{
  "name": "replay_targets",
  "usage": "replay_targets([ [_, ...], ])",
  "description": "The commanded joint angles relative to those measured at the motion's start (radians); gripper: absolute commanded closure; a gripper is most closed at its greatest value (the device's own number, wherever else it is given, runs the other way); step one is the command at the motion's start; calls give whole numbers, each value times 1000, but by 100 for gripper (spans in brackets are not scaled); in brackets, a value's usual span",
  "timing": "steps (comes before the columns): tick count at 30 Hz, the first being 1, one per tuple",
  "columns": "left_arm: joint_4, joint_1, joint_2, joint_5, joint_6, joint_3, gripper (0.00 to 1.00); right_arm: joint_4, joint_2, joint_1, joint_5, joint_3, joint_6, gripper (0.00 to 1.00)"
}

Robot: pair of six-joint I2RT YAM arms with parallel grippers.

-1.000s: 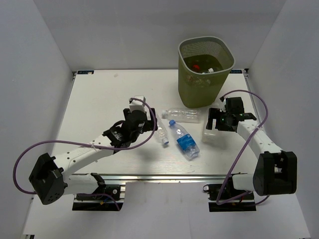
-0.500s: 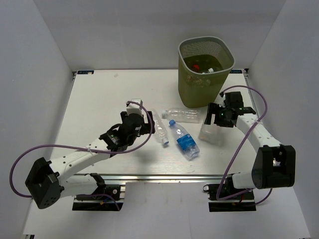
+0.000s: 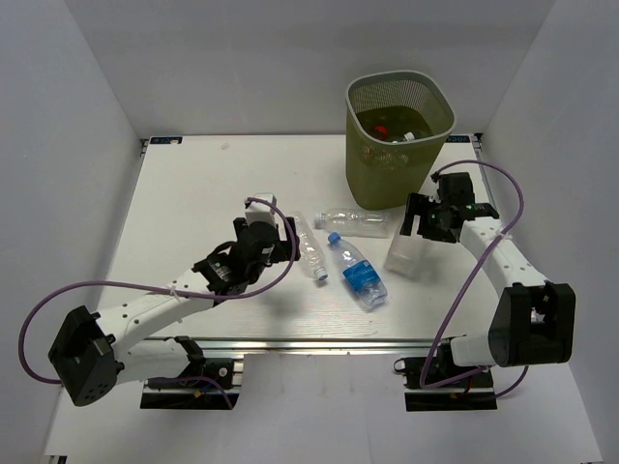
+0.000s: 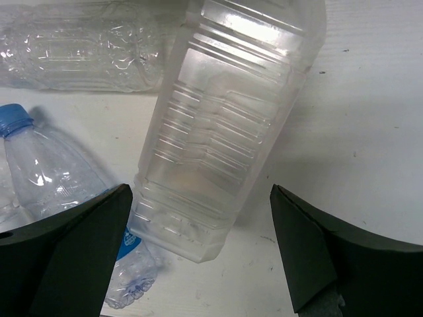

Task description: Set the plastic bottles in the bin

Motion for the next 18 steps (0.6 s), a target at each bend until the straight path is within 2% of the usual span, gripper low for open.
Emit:
replay_targets([
  [1, 5, -4, -52, -5, -10, -23, 1, -1, 4, 5, -11, 35, 40, 10],
  [18, -46, -4, -150, -32, -47, -92, 1, 17, 131, 23, 25, 68, 63, 10],
])
